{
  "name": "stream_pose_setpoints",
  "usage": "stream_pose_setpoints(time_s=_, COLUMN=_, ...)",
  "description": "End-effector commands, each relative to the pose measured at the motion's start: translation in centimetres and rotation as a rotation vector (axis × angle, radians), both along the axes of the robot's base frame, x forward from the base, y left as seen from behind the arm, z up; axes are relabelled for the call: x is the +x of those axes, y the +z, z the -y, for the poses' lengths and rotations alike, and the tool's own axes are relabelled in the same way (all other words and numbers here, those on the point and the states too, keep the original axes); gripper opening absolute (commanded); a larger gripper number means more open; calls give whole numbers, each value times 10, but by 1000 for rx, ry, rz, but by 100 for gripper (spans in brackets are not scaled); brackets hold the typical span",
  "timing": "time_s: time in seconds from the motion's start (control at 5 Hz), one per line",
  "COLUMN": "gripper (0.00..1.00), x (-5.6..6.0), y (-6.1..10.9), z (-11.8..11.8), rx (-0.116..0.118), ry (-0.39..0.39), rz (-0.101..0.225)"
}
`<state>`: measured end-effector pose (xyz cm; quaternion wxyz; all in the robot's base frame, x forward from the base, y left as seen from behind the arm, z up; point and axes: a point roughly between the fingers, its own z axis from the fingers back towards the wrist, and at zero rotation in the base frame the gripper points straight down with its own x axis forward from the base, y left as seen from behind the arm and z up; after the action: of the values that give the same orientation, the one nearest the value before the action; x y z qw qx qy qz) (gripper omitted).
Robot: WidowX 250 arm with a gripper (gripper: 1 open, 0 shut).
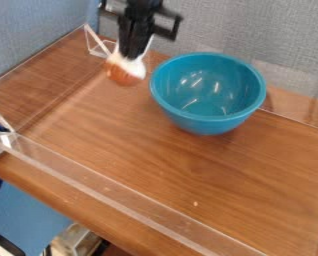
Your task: Remove the mushroom from inside the blue bowl and put it on the table
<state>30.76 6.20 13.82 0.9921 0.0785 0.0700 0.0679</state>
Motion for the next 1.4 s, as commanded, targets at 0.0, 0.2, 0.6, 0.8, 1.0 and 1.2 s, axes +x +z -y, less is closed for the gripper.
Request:
stream_pose_setpoints(time_s=0.0, gripper=0, x=-20, y=3, z=-2, rx=25, ry=17, rz=55)
stream_pose_setpoints(time_s=0.2, gripper=0, x=-32, y=-14, z=-15, rx=34, ry=88, rz=35)
stream_pose_setpoints(time_s=0.6, gripper=0, x=-42, y=-50, z=-41, rx=28, ry=277, rz=-22)
stream_pose_setpoints(time_s=0.8, gripper=0, x=-45, y=-62, z=-45, rx=11, ry=386, rz=-35)
stream_pose_setpoints(time_s=1.0, gripper=0, x=-44, y=-57, z=-45, rx=9, ry=511, rz=-37)
stream_pose_setpoints(time_s=1.2, gripper=0, x=-44, y=-53, z=-45, rx=2, ry=621, rz=-29)
